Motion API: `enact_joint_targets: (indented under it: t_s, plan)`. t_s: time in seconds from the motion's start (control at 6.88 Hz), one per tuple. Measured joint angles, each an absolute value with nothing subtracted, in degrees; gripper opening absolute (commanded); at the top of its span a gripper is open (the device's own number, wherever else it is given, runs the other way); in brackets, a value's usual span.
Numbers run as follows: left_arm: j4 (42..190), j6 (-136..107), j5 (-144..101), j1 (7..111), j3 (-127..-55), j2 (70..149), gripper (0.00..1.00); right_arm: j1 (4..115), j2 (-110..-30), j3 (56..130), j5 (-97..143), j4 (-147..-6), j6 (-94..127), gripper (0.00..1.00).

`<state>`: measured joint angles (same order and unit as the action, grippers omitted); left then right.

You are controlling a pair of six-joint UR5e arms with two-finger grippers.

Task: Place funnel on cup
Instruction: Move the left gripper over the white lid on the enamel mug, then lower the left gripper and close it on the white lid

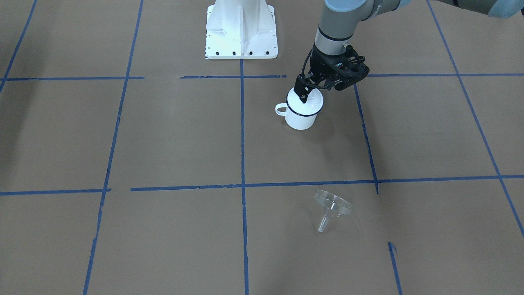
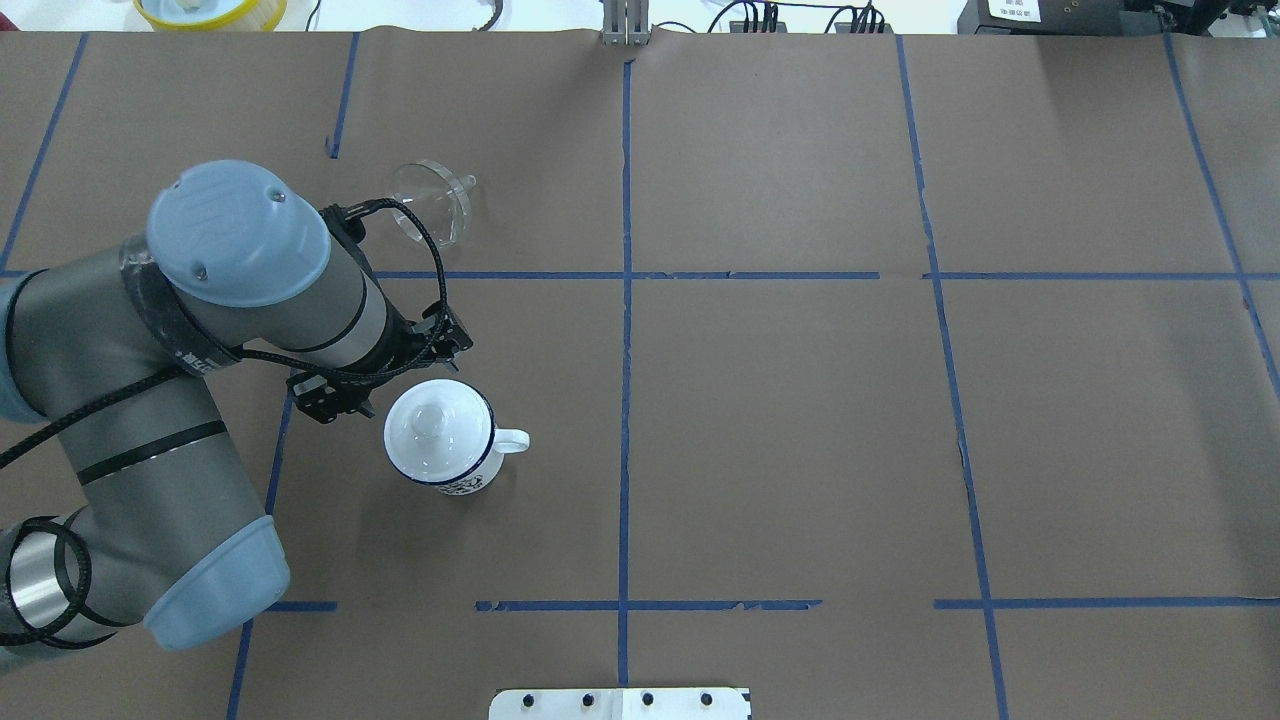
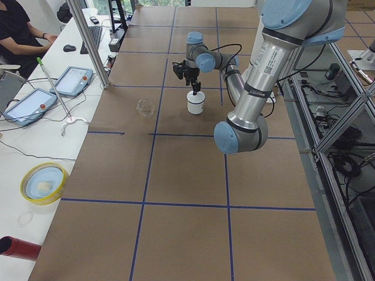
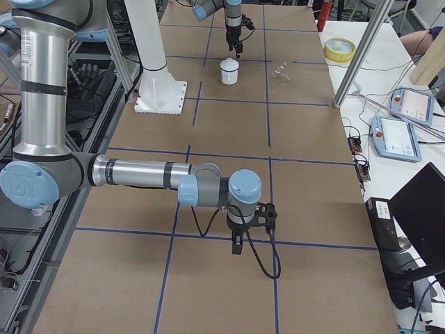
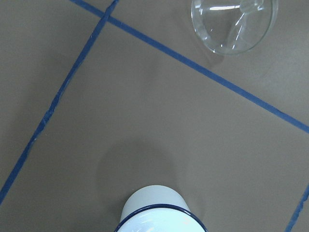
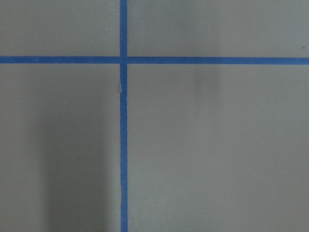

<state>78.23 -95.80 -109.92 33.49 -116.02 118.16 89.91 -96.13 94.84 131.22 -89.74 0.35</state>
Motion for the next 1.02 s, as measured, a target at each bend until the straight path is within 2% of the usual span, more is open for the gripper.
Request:
enact_joint_targets:
  t_s: [0.44,0.58,0.87,1.02]
  plan:
    - [78.3,-97.2,-109.6,31.4,-114.3,118.7,0.82,89.9,-96.2,94.9,131.2,-89.7,0.4,1.0]
    - [78.3,-97.2,-109.6,31.3,-113.9,118.9,0.66,89.9,-96.2,94.9,131.2,-89.7,0.4,1.0]
    - [78.3,-97.7,-109.6,31.2,-113.7,119.0,0.0,89.9,-96.2,94.9,131.2,-89.7,0.4,1.0]
    - [78.3,-97.8,-109.7,31.2,-113.7,119.0,0.0,89.9,-96.2,94.9,131.2,-89.7,0.4,1.0]
